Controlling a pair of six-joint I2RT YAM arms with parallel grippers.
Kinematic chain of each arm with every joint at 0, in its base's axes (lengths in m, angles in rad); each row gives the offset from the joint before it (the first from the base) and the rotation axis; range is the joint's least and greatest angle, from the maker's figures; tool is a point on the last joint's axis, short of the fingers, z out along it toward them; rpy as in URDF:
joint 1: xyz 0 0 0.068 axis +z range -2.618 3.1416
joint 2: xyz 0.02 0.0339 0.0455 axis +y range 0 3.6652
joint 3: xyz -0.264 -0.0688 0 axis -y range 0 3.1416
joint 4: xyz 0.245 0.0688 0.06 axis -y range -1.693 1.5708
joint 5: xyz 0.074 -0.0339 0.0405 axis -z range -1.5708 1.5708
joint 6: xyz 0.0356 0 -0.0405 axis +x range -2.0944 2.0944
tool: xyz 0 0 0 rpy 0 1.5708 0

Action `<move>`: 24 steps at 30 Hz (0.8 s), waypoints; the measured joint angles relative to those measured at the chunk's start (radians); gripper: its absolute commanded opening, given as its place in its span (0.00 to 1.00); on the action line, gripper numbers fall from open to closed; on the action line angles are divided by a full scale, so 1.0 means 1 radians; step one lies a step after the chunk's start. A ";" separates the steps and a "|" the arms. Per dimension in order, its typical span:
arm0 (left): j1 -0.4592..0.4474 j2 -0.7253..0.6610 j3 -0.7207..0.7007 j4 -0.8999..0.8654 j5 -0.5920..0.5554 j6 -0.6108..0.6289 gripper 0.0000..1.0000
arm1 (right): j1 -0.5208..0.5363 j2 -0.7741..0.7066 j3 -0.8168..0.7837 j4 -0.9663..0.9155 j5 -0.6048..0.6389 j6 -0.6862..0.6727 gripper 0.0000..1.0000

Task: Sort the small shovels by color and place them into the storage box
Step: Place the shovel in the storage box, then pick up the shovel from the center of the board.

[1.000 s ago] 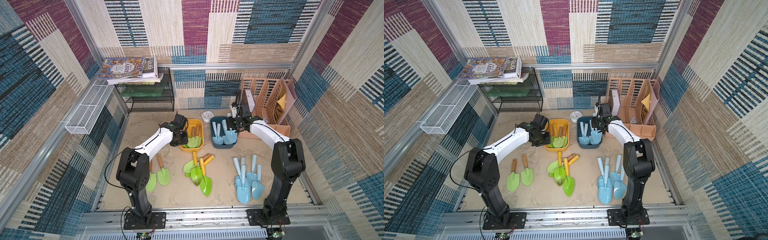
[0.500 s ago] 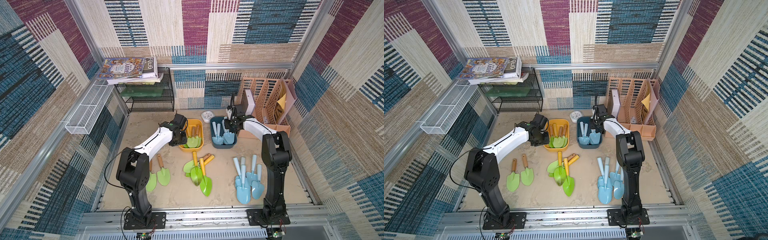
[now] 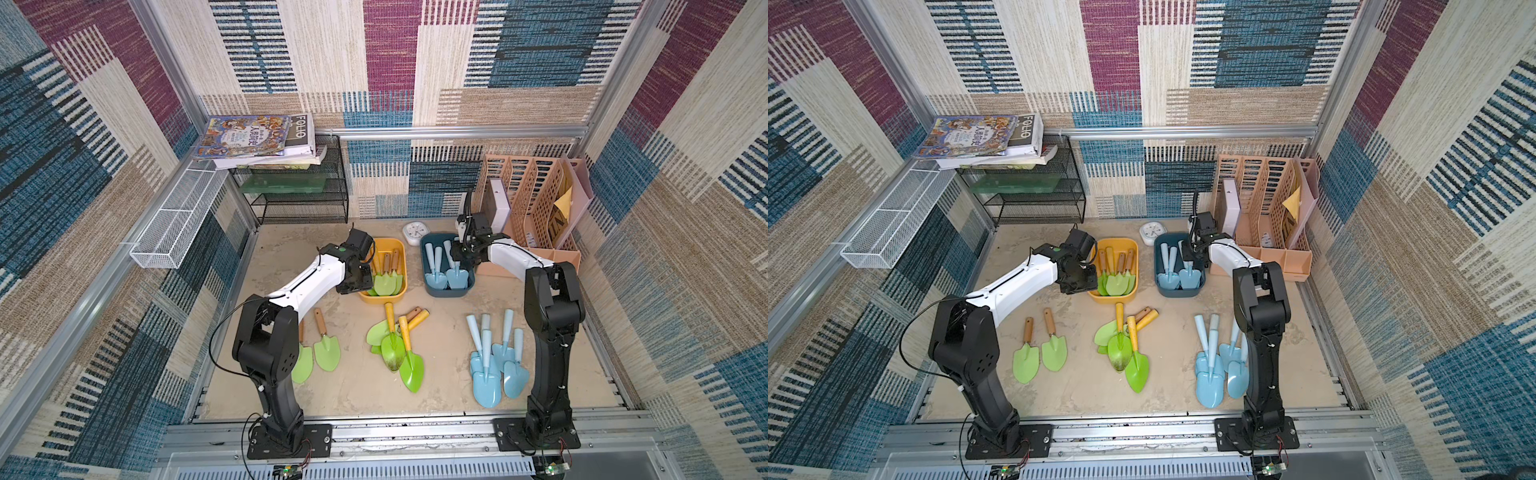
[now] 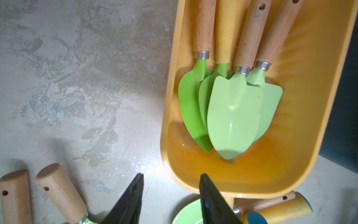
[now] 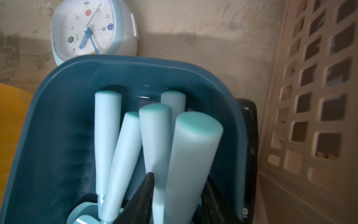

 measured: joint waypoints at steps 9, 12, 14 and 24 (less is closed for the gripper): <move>0.000 -0.016 -0.019 0.002 0.009 0.000 0.51 | 0.056 -0.166 -0.126 0.056 0.055 0.017 0.45; 0.000 -0.028 -0.043 0.005 0.016 -0.003 0.51 | 0.097 -0.214 -0.174 0.064 0.090 0.017 0.46; 0.003 -0.039 -0.067 0.010 0.019 -0.010 0.51 | 0.125 -0.242 -0.209 0.075 0.109 0.020 0.46; 0.049 -0.220 -0.288 -0.022 -0.048 -0.049 0.51 | 0.257 -0.334 -0.343 0.105 0.153 0.074 0.46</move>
